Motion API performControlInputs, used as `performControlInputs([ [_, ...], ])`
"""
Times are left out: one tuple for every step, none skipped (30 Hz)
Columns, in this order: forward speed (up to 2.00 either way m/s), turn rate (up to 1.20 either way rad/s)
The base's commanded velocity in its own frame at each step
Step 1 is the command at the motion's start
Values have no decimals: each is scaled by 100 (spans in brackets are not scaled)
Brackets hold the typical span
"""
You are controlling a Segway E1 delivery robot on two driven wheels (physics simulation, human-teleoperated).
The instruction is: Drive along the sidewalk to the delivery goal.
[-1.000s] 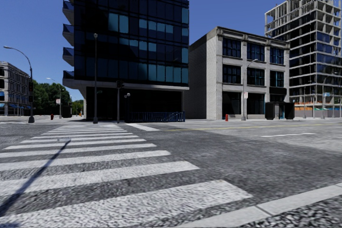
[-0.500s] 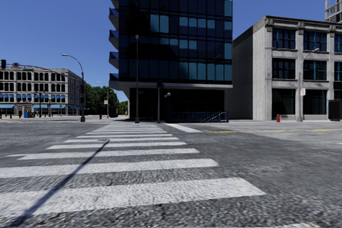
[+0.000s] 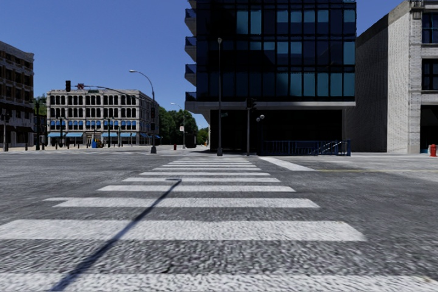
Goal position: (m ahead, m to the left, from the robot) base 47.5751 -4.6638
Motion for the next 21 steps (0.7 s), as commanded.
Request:
performControlInputs([
  [141,52],
  [141,44],
  [141,37],
  [141,37],
  [141,0],
  [141,0],
  [145,0],
  [145,0],
  [200,0],
  [200,0],
  [200,0],
  [200,0],
  [200,0],
  [200,0],
  [200,0],
  [200,0],
  [200,0],
  [200,0],
  [200,0],
  [200,0],
  [200,0],
])
